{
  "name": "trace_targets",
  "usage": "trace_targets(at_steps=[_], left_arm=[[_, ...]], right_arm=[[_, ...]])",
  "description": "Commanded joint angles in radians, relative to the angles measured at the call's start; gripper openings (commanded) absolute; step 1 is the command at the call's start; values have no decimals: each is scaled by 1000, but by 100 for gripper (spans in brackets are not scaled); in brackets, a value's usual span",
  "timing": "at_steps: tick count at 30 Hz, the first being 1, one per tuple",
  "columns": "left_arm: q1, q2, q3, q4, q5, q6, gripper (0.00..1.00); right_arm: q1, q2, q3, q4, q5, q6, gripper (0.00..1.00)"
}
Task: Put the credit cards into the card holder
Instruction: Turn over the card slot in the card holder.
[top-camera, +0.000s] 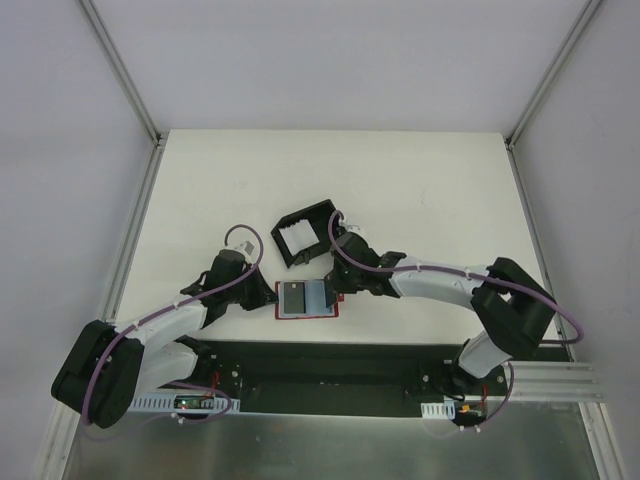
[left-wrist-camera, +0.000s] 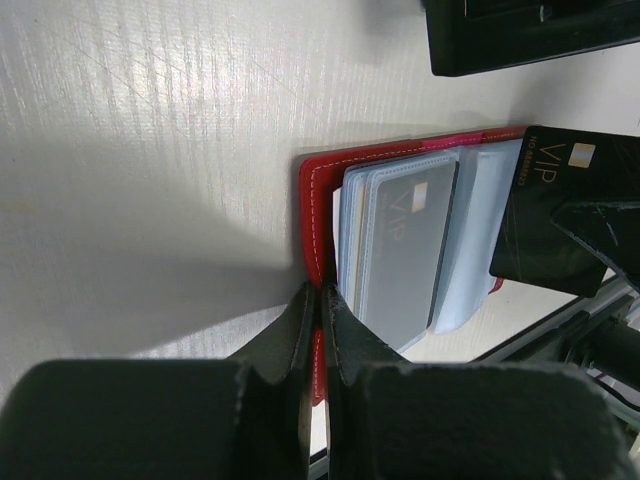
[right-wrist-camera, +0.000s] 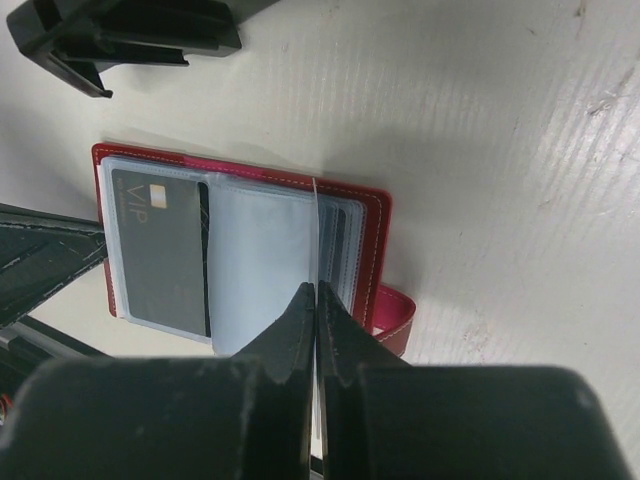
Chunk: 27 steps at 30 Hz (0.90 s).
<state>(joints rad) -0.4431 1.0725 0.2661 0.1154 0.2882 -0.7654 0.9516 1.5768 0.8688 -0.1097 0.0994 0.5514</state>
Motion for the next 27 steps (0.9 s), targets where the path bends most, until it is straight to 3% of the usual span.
trace_targets(at_steps=[1,13,27], left_arm=[[12,12,-11,-46,16,29,0],[12,17,-16,-43,16,31,0],[12,6,-25,-39,14,25,0]], right_arm=[[12,60,13,-25,5,13,0],[22,100,70,179,-184,42,0],[72,150,210,182,-267,15,0]])
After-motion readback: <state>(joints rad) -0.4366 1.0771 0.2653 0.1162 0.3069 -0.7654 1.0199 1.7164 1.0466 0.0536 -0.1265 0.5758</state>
